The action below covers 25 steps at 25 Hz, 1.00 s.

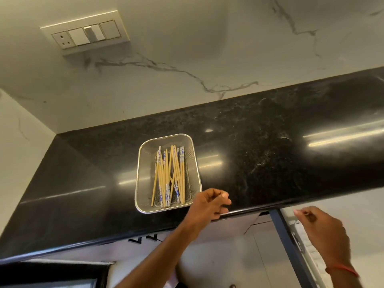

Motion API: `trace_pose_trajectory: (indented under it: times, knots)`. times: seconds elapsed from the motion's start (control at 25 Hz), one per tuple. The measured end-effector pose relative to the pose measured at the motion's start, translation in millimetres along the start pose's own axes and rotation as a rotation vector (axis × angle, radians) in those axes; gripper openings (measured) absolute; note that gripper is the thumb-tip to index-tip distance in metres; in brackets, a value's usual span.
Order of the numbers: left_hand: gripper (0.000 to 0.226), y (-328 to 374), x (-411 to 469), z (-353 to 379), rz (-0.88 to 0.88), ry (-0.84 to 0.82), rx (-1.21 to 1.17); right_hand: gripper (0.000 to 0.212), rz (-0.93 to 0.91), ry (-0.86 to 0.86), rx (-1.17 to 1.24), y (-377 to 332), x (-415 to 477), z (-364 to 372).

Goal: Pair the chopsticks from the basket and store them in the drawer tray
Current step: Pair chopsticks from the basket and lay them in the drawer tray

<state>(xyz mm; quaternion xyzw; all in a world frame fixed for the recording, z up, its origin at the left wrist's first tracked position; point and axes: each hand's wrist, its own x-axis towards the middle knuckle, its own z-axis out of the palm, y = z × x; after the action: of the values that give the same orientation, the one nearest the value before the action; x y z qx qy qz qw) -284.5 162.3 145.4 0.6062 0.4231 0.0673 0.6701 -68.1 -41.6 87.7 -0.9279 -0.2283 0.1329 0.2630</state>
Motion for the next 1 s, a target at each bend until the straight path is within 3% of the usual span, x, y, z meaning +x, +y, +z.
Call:
trace_pose_trajectory:
  times: [0.4, 0.72, 1.0]
  knots:
    - [0.024, 21, 14, -71, 0.077, 0.112, -0.194, 0.014, -0.377, 0.009, 0.173, -155, 14, 28]
    - [0.024, 41, 35, -141, 0.148, 0.137, -0.241, 0.014, -0.435, -0.049, 0.177, -243, 14, 50]
    - [0.022, 35, 57, -192, 0.128, 0.159, -0.323, 0.019, -0.422, -0.239, 0.080, -303, -2, 106]
